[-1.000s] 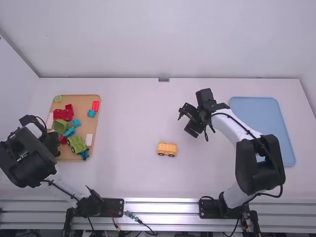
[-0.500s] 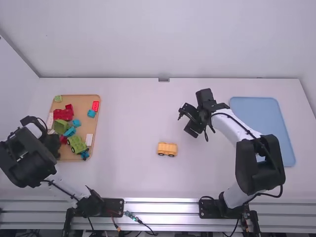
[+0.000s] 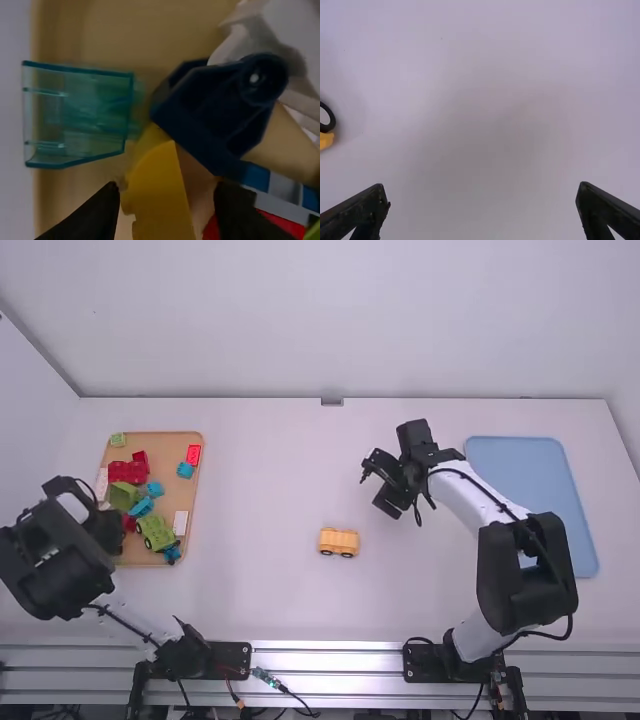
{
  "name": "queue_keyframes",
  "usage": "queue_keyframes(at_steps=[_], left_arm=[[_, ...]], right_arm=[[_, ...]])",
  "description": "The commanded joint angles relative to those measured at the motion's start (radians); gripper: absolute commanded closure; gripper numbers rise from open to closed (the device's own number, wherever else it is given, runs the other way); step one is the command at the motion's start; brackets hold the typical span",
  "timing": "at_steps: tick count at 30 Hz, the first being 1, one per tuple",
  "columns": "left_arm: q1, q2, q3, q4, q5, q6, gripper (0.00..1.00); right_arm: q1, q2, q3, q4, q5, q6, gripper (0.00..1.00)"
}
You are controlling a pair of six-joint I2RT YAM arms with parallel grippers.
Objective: Assemble lego blocks to make yellow taxi
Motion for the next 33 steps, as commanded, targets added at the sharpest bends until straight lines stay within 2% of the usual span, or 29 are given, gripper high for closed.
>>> queue_keyframes(at_steps=[1,7,13,16,21,29,33], left_arm=[[0.008,0.003,-0.049,0.018,0.034,0.013,0.52],[0.01,0.003,-0.087,0.069,0.062,0.012,0.57],[0.011,0.003,-0.058,0.029,0.132,0.012,0.53],[0.007,0.003,-0.042,0.007,0.122,0.012,0.47],[0.008,0.003,-0.034,-0.007,0.101,0.013,0.55],[0.007,0.003,-0.034,-0.021,0.058,0.013,0.55],[0.011,0.003,-0.034,-0.019,0.056,0.012,0.58]], right_arm=[[-0.002,-0.019,0.032,0.0,-0.006,0.001,0.01],[-0.002,-0.019,0.032,0.0,-0.006,0.002,0.01],[-0.002,-0.019,0.033,0.003,-0.009,0.002,0.01],[-0.002,-0.019,0.033,0.003,-0.009,0.002,0.02],[-0.002,-0.019,0.033,0.003,-0.009,0.002,0.01],[-0.002,-0.019,0.033,0.003,-0.009,0.002,0.01],[-0.002,-0.019,0.033,0.003,-0.008,0.002,0.01]])
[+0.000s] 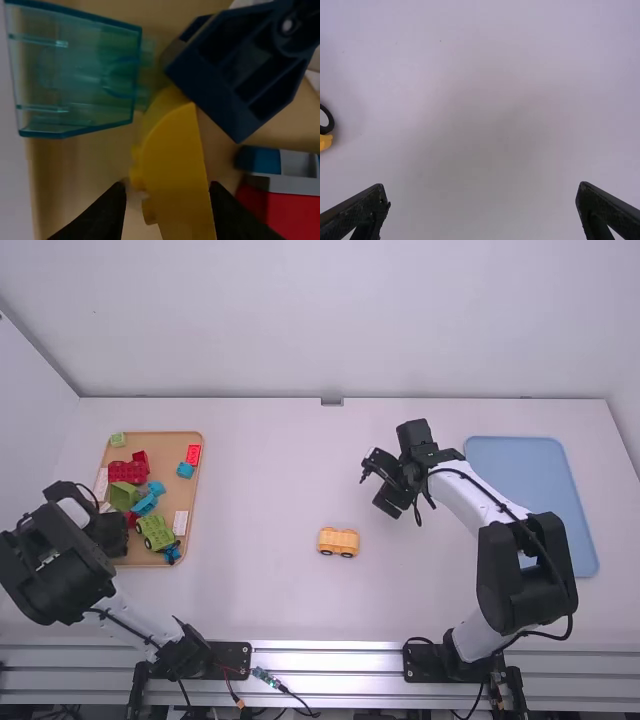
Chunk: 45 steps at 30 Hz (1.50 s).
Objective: Assemble lego blocks to make yellow taxi
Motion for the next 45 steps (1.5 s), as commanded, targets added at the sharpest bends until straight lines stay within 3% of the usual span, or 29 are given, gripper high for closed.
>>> queue_keyframes(at_steps=[1,10,20,21,24,26,32,34,37,45], left_arm=[[0.004,0.03,-0.006,-0.007,-0.018,0.0,0.6],[0.0,0.03,-0.005,-0.011,-0.047,0.001,0.71],[0.002,0.03,-0.006,-0.012,-0.06,0.008,0.75],[0.004,0.03,-0.006,-0.014,-0.068,0.007,0.8],[0.002,0.03,-0.006,-0.014,-0.07,0.008,0.79],[0.001,0.03,-0.006,-0.019,-0.067,0.008,0.83],[0.0,0.03,-0.006,-0.035,-0.066,0.008,0.76],[0.003,0.03,-0.006,-0.037,-0.067,0.008,0.89],[0.0,0.03,-0.004,-0.038,-0.067,0.008,0.96],[0.004,0.03,0.022,-0.064,-0.067,0.011,0.98]], right_arm=[[-0.002,-0.019,0.033,-0.002,-0.009,0.002,0.01],[-0.002,-0.019,0.033,-0.002,-0.008,0.002,0.01],[-0.002,-0.019,0.033,-0.002,-0.008,0.002,0.01],[-0.002,-0.019,0.033,-0.002,-0.008,0.002,0.01],[-0.002,-0.019,0.033,-0.002,-0.008,0.002,0.01],[-0.002,-0.019,0.033,-0.002,-0.008,0.002,0.01],[-0.002,-0.019,0.033,-0.002,-0.008,0.002,0.01],[-0.002,-0.019,0.033,-0.002,-0.008,0.002,0.01],[-0.002,-0.019,0.033,-0.002,-0.008,0.002,0.01],[-0.002,-0.019,0.033,-0.002,-0.008,0.002,0.01]])
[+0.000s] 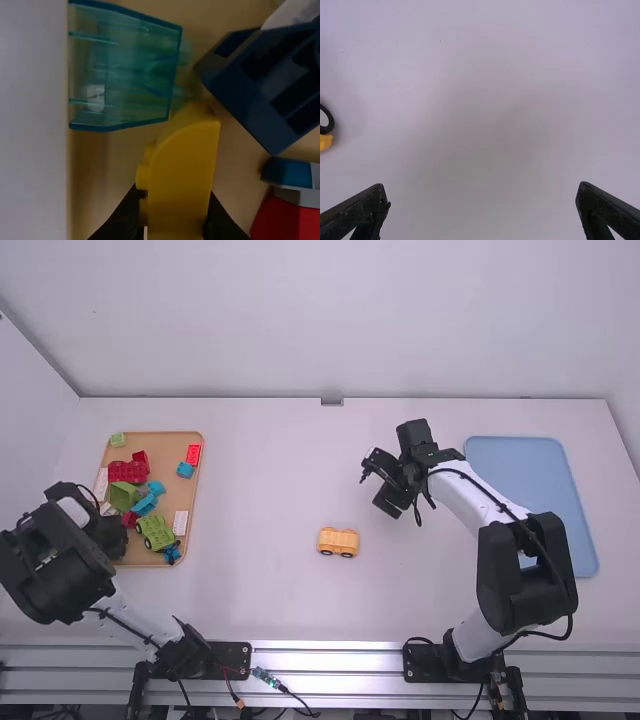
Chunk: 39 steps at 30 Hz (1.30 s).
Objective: Assemble lego blocks to make yellow taxi
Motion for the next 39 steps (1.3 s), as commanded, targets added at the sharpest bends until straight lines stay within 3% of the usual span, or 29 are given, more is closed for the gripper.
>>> queue_keyframes(at_steps=[1,12,21,25,33,39], left_arm=[[0.003,0.024,0.015,-0.022,-0.004,0.004,0.98],[0.002,0.0,0.088,-0.072,0.002,0.097,0.99],[-0.061,-0.192,0.039,-0.058,-0.079,0.168,0.99],[-0.143,-0.347,-0.086,0.074,-0.049,0.247,0.99],[-0.401,-0.683,-0.319,0.306,0.145,0.686,0.99],[-0.745,-0.873,-0.429,0.423,0.152,1.052,0.98]], right_arm=[[-0.002,-0.019,0.033,-0.002,-0.008,0.002,0.01],[-0.002,-0.019,0.033,0.023,-0.009,0.057,0.01],[-0.002,-0.019,0.047,0.043,-0.047,0.143,0.01],[-0.002,-0.019,0.064,0.043,-0.097,0.143,0.01],[-0.002,-0.019,0.079,0.107,-0.295,0.25,0.01],[-0.021,-0.019,0.079,0.175,-0.423,0.467,0.01]])
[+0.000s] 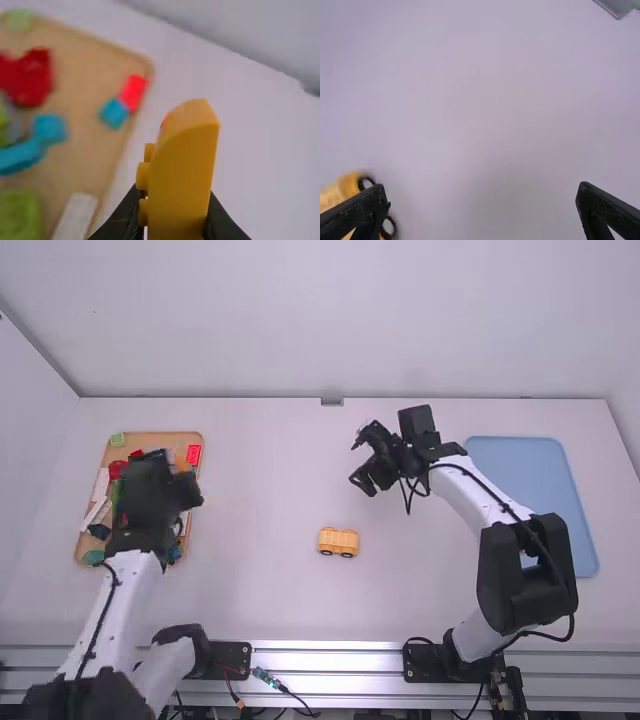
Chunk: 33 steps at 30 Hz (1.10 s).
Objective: Assemble lego blocks to make yellow taxi
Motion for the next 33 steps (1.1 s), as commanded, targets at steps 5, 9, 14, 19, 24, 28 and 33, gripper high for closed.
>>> queue_keyframes(at_steps=[5,9,14,19,24,28,33], left_arm=[[-0.286,-0.09,-0.074,0.038,0.021,0.489,0.99],[-0.407,-0.081,-0.076,0.035,0.021,0.64,0.98],[-0.466,-0.025,-0.049,0.069,0.024,0.716,0.99],[-0.522,0.066,0.013,0.06,-0.038,0.758,0.99],[-0.596,0.15,0.068,0.062,-0.139,0.795,0.99],[-0.636,0.182,0.09,0.076,-0.171,0.81,0.99],[-0.646,0.183,0.093,0.079,-0.192,0.84,0.99]], right_arm=[[-0.061,-0.019,0.026,-0.02,-0.37,0.121,0.01],[-0.105,-0.016,0.025,-0.04,-0.627,0.121,0.01],[-0.11,-0.008,0.024,-0.063,-0.682,0.199,0.01],[-0.084,0.024,0.024,-0.064,-0.713,0.203,0.01],[-0.058,0.076,0.024,-0.044,-0.781,0.205,0.01],[-0.046,0.113,0.024,-0.026,-0.823,0.217,0.01],[-0.044,0.136,0.024,-0.031,-0.873,0.193,0.0]])
